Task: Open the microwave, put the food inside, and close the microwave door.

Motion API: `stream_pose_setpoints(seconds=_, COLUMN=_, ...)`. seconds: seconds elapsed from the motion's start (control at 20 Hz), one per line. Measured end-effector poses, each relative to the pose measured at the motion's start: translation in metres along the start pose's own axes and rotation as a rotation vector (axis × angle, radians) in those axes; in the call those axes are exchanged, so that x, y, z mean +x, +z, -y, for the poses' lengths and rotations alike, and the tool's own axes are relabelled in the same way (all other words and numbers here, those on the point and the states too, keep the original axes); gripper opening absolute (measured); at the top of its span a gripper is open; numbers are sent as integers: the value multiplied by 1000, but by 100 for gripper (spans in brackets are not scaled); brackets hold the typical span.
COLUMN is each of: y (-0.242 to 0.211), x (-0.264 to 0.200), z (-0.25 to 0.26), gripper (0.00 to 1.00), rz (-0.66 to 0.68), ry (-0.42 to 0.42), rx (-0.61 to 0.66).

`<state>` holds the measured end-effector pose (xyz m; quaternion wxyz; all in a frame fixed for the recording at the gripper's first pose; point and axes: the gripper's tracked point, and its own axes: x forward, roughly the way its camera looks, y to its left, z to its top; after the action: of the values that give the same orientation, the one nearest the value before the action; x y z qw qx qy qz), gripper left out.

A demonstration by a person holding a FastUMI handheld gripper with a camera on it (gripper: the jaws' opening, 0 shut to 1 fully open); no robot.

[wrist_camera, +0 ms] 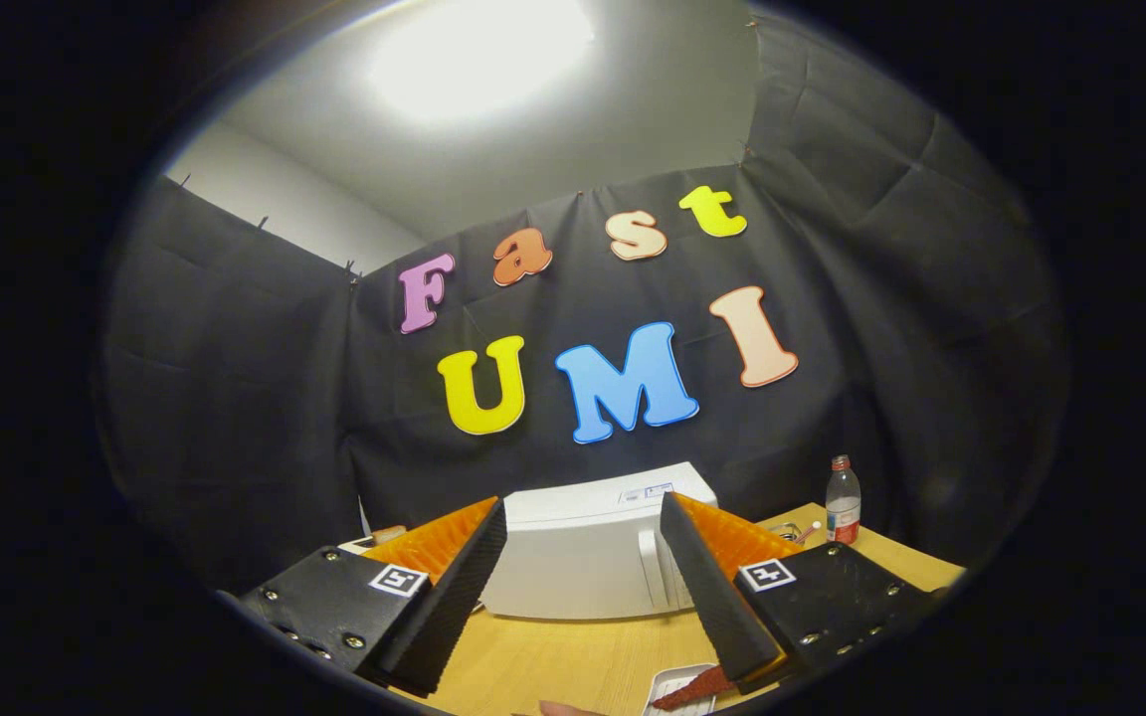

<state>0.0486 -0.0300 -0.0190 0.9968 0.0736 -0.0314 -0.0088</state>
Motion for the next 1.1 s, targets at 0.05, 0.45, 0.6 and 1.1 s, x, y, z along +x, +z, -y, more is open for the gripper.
stream_pose_setpoints(seconds=0.05, y=-3, x=6, z=1, gripper=98, rz=1, ry=-4, rx=-28)
stream_pose_setpoints(seconds=0.45, y=-69, x=70, z=24, gripper=98, rz=-110, ry=-98, rx=-103)
stream_pose_setpoints(seconds=0.6, y=-103, x=93, z=23, gripper=98, rz=-188, ry=-84, rx=-134)
stream_pose_setpoints(seconds=1.1, y=-169, x=173, z=58, gripper=96, rz=-245, ry=-180, rx=-183)
